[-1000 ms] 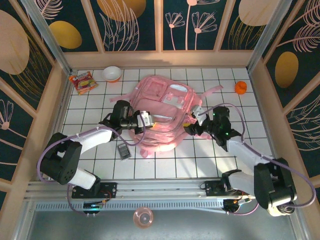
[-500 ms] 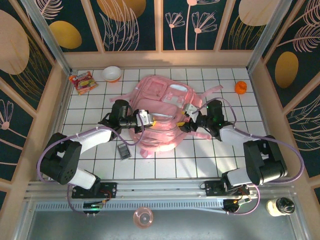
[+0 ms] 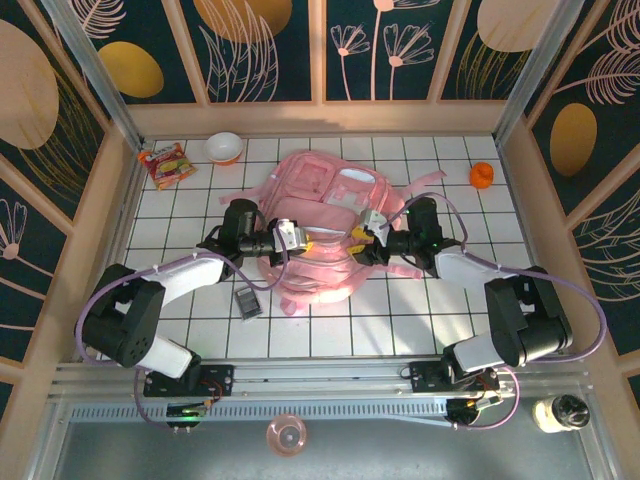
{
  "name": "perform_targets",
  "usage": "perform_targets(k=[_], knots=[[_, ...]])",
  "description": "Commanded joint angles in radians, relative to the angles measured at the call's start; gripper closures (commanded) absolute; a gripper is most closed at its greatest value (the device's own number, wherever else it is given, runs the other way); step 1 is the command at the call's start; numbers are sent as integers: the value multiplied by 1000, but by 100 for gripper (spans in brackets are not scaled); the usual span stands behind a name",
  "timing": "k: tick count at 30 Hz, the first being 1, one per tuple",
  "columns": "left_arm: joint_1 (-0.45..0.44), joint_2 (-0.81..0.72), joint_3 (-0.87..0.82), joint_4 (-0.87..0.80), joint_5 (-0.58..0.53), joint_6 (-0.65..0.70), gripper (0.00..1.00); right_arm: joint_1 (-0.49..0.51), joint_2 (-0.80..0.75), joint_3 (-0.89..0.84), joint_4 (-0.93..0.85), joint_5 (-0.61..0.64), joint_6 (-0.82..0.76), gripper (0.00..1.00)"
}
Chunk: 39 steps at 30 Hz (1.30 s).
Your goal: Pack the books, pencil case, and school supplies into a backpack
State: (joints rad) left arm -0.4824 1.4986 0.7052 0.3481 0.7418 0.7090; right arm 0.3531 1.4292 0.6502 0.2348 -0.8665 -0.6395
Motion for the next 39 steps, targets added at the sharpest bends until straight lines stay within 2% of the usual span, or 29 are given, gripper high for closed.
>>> perform_targets(k=[1, 4, 8, 14, 19, 22, 24, 29, 34, 36, 39], knots=[[-2, 5, 37, 80, 129, -17, 100, 10, -13, 20, -28, -59, 26, 59], [-2, 0, 35, 77, 133, -20, 100, 10, 13, 40, -22, -47, 69, 62], [-2, -7, 30, 76, 128, -23, 100, 9, 48, 68, -22, -62, 97, 75], [-3, -16, 21, 75, 93, -24, 100, 7, 51, 78, -62, -124, 104, 77], [-2, -24, 13, 91, 33, -43, 100, 6, 11, 70, -113, -122, 118, 87], [-2, -33, 7, 113, -16, -78, 100, 5, -38, 46, -105, -89, 164, 97], [-2, -37, 2, 132, -60, -109, 100, 7, -65, 28, -79, -77, 218, 100], [-3, -49, -4, 148, -101, -152, 100, 23, -105, 0, -27, -65, 327, 100], [-4, -56, -3, 154, -99, -169, 100, 76, -102, -7, -27, -55, 361, 100], [-4, -61, -4, 162, -74, -168, 100, 84, -94, -18, -14, -57, 368, 91], [-3, -65, -12, 177, -32, -172, 100, 80, -77, -27, 13, -65, 383, 84]])
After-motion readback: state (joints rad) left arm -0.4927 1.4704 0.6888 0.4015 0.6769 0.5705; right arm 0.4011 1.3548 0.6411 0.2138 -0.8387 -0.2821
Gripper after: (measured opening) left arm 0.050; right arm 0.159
